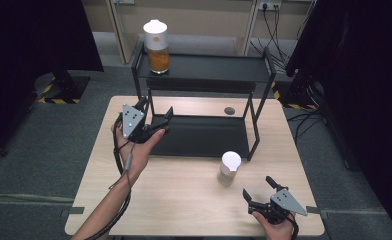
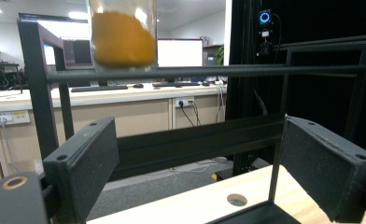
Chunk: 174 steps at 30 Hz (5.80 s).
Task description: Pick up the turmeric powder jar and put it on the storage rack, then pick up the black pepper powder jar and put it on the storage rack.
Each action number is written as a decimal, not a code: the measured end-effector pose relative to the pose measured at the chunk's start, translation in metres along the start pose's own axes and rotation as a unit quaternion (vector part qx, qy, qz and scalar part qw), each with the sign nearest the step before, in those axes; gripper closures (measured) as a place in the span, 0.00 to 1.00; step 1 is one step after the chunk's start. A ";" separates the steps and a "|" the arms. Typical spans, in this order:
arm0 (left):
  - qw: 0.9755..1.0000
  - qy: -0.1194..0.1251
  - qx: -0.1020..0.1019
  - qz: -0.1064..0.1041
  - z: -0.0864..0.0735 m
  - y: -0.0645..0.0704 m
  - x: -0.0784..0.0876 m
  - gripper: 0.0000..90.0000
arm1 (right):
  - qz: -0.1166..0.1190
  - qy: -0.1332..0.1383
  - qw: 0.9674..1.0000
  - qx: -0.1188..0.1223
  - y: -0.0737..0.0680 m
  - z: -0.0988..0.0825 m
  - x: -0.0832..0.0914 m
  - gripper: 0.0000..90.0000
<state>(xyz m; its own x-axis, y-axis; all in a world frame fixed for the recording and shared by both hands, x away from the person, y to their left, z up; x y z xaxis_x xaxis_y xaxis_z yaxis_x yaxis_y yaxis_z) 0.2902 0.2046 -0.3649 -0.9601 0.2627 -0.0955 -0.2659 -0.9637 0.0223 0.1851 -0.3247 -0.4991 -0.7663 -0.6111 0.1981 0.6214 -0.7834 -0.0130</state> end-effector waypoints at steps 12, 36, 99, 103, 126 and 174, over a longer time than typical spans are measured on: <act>1.000 -0.013 -0.002 -0.004 -0.021 -0.003 0.013 0.12 | 0.000 0.000 1.000 0.001 0.000 0.000 0.000 0.03; 0.999 -0.050 -0.003 -0.009 -0.077 -0.004 0.037 0.13 | -0.001 0.001 1.000 0.001 0.000 0.000 0.000 0.03; 0.994 -0.105 0.006 -0.009 -0.149 -0.008 0.072 0.13 | 0.000 0.002 1.000 0.001 0.000 -0.001 0.001 0.03; 0.994 -0.107 0.001 -0.010 -0.148 -0.008 0.072 0.13 | 0.008 0.010 1.000 -0.003 0.000 -0.002 0.001 0.03; 0.994 -0.108 0.007 -0.010 -0.148 -0.009 0.072 0.13 | 0.059 0.026 0.998 0.021 -0.009 0.038 -0.044 0.06; 0.994 -0.111 0.010 -0.011 -0.148 -0.010 0.071 0.13 | 0.011 -0.002 1.000 0.005 -0.025 0.048 -0.083 0.34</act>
<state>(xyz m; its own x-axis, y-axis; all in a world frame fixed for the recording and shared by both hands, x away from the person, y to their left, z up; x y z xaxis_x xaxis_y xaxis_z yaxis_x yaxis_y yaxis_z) 0.2376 0.2258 -0.5188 -0.9491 0.2894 0.1247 -0.2863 -0.9572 0.0420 0.2412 -0.2494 -0.4686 -0.7517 -0.6279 0.2018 0.6399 -0.7684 -0.0074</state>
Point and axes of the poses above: each handheld gripper's, and its own axes: x roughly backward along the jaws, z roughly out of its top, y roughly to its right, the point moved 1 cm from there along -x, roughly forward along the jaws, and after that the axes turned 9 degrees about z, right-handed, at the moved point
